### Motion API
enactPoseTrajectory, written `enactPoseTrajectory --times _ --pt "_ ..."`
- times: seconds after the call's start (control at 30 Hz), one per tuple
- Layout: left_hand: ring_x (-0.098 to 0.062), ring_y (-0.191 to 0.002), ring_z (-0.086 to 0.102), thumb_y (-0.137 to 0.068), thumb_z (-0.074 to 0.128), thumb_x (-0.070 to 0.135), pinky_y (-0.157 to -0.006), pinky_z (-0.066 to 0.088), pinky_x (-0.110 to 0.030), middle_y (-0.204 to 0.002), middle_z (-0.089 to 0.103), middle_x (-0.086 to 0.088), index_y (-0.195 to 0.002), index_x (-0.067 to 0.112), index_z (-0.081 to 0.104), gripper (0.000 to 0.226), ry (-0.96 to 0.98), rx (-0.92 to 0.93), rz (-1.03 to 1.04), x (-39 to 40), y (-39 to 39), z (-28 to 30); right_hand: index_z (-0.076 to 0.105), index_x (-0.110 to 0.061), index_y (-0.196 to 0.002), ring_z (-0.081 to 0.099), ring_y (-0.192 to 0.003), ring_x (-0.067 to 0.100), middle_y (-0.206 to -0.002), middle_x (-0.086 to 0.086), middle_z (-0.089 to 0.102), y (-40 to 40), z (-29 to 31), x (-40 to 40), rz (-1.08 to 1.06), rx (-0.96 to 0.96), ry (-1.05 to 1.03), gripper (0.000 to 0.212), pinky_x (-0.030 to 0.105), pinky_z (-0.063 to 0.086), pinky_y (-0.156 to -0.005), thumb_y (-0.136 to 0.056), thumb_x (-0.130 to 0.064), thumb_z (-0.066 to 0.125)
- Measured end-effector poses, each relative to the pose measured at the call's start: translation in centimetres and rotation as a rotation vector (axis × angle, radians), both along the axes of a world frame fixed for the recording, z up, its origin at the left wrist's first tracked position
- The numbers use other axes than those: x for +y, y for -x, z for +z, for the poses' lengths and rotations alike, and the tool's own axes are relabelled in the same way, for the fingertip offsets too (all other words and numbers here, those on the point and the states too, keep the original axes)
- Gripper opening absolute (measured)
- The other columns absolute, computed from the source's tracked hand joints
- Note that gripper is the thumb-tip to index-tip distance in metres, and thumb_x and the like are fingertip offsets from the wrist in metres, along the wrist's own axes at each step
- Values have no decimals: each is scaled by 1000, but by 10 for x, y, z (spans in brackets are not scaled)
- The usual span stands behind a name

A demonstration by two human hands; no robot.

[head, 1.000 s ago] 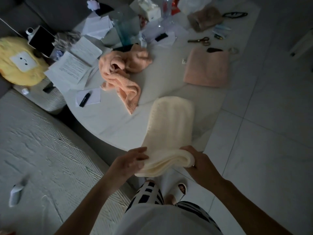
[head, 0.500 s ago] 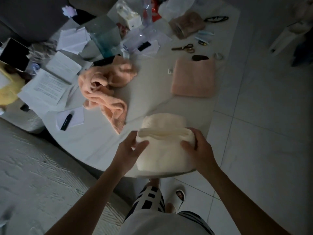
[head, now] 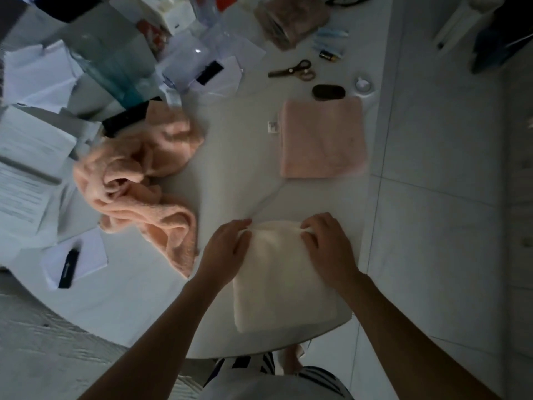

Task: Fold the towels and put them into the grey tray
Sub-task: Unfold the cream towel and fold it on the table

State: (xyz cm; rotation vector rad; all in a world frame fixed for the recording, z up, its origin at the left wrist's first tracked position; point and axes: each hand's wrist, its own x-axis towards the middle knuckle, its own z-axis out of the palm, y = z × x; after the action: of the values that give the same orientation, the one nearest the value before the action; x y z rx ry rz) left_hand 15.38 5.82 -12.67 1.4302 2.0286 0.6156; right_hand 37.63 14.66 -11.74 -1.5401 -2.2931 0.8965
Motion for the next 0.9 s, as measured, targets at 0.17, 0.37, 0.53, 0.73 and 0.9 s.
enactPoseTrajectory --times 0.17,0.37,0.53,0.73,0.9 --pt "-26 -84 61 -100 49 31 -67 35 -29 -86 64 0 -98 22 54 10 130 6 -61 16 10 -5 54 -18 -115 55 -108 19 -119 2 60 2 2 2 -55 -87 206 19 34 48 -90 -99 -24 45" --pt "-22 -74 59 -94 52 22 -65 42 -31 -83 63 0 -92 24 51 4 115 -106 -109 40 12 -9 49 -22 -104 55 -88 20 -96 0 57 15 10 13 -73 -152 216 11 37 48 -77 -97 -26 42" --pt "-20 -87 58 -94 58 29 -82 46 -35 -92 65 0 -97 18 67 14 98 -106 -181 33 16 -11 52 -16 -123 55 -107 25 -118 6 58 12 10 3 -117 -178 181 28 40 47 -91 -96 -25 50" --pt "-20 -80 63 -91 54 45 -73 46 -34 -81 68 1 -88 20 65 27 122 -142 -213 21 11 -3 40 -21 -139 46 -123 21 -143 0 42 22 19 -16 -87 -126 163 54 37 46 -96 -90 -36 59" --pt "-10 -62 57 -91 53 46 -59 38 -26 -61 57 12 -82 24 60 25 29 -103 -175 19 14 5 58 -21 -117 53 -107 20 -119 -1 54 23 16 -16 -48 -137 138 28 34 48 -87 -90 -30 60"
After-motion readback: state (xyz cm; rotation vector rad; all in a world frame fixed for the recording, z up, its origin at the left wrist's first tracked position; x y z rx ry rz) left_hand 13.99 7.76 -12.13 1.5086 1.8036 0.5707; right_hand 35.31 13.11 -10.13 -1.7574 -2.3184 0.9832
